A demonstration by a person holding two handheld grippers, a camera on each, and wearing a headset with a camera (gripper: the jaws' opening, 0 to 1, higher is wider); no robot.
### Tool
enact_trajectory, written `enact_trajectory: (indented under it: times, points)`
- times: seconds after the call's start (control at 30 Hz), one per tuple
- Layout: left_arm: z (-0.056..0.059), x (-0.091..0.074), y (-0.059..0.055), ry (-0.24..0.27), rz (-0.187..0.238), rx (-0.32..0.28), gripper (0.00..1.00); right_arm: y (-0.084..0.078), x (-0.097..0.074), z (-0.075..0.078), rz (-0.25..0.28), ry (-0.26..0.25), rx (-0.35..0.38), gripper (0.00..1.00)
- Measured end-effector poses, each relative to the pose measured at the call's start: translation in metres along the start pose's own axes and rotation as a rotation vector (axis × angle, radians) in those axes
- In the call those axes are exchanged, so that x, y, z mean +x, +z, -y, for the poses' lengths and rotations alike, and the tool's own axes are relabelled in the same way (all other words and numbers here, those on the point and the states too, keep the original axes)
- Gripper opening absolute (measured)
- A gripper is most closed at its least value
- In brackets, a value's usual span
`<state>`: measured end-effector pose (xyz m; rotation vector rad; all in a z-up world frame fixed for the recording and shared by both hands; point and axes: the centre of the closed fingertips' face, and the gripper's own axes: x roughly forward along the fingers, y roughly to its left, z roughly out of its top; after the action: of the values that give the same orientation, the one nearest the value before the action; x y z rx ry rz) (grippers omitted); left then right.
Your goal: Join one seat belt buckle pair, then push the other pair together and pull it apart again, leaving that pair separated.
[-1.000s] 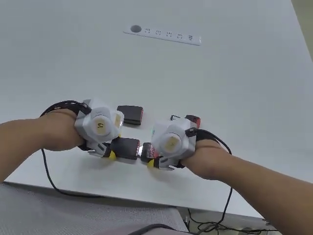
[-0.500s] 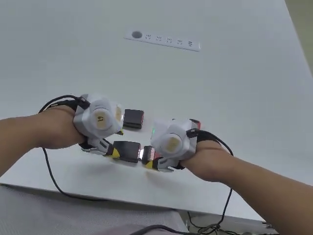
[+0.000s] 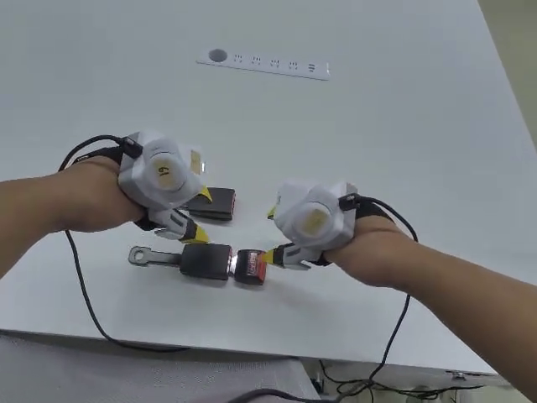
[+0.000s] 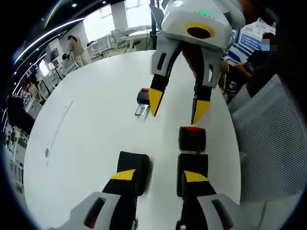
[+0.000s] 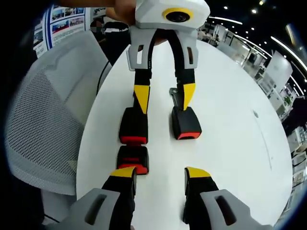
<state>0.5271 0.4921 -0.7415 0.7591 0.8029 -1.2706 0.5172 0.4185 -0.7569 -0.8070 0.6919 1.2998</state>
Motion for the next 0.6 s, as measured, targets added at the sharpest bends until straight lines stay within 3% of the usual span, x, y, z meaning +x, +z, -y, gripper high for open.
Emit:
enact_trajectory:
  times: [0.33,0.47,0.6]
  points:
    - [-0.031,0.011,-0.001,0.006,0.012,-0.004,0.41,-0.045,-0.020,0.040,-0.043,-0.064,0.071,0.35]
    - [-0.042,0.017,-0.008,-0.002,0.007,-0.010,0.42,-0.062,-0.030,0.058,-0.048,-0.094,0.116,0.35]
    - [-0.046,0.022,-0.012,-0.004,-0.006,-0.007,0.43,-0.073,-0.031,0.062,-0.061,-0.097,0.127,0.36]
